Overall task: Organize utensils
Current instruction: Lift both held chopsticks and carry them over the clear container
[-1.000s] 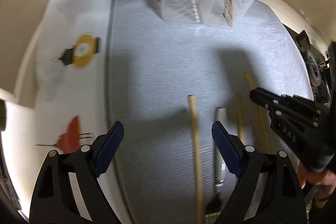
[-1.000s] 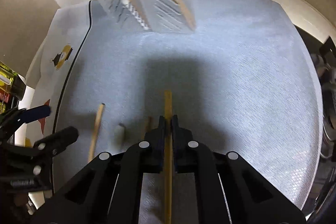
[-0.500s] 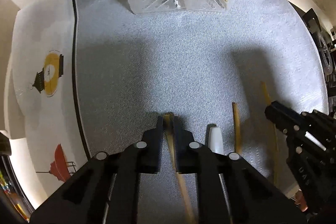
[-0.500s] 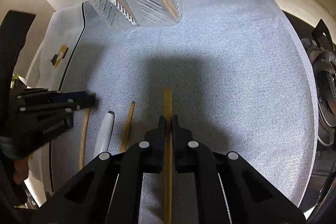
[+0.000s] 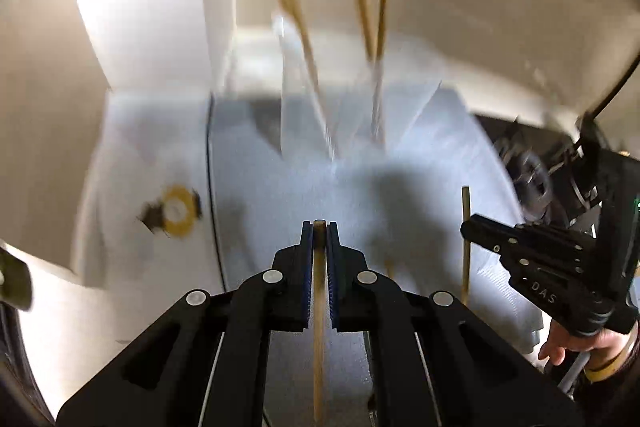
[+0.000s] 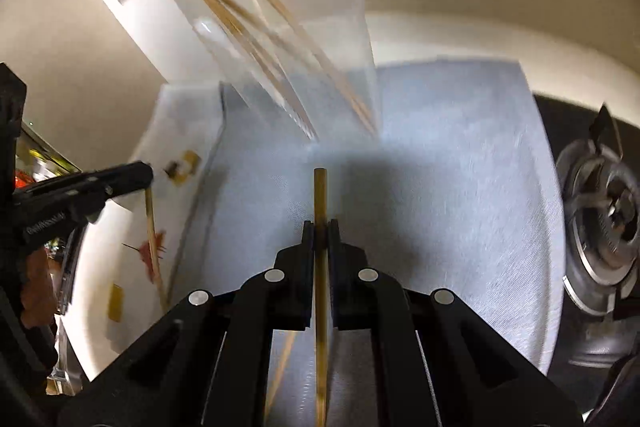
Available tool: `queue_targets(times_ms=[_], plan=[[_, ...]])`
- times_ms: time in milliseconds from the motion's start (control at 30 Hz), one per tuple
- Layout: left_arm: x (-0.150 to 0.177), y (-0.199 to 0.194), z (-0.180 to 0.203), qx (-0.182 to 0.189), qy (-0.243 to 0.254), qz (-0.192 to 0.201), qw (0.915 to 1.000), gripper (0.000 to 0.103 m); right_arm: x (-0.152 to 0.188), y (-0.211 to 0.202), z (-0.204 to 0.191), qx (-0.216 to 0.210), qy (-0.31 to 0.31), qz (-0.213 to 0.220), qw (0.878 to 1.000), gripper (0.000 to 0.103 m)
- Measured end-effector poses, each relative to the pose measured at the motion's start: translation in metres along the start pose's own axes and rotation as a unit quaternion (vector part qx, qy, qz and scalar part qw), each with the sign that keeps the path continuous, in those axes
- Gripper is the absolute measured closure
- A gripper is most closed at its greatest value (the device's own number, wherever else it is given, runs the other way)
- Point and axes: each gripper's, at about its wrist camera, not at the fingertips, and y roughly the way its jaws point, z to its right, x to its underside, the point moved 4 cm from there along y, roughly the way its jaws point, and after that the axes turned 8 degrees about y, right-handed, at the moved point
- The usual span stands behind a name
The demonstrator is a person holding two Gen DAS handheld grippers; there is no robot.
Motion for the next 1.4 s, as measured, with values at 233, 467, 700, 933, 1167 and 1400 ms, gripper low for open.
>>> queue_targets(times_ms=[233,467,700,933,1167,1400], plan=[[-0.03,-0.045,-0.009,-0.006,0.013,0.079,0.9968,0.097,-0.017,-0.042,-0.018,-0.021,-0.016,0.059,0.998,0.096],[-0.052,-0.062,-0.012,-0.012,0.026,0.121,0.9923,0.097,-0.04,-0.074,-0.032,-0.029,-0.026,0.105,0.994,0.096],[-0.1,-0.109,-0.014,-0.003,0.031,0.193,0.9808,0.097,-0.099,-0.122,-0.06,-0.032,-0.057,0.184,0.981,0.096],[-0.158,-0.152,-0.003,-0.016,0.045,0.298,0.9533,0.097,-0.158,-0.151,-0.093,-0.001,-0.099,0.289,0.952,0.096],[-0.179,-0.119,-0.005,-0.026,0.038,0.303,0.9519,0.097,-0.187,-0.125,-0.096,0.026,-0.1,0.314,0.944,0.096],[-0.175,-0.07,-0.014,-0.024,0.031,0.271,0.9617,0.097,-0.182,-0.082,-0.08,0.03,-0.078,0.289,0.954,0.096]])
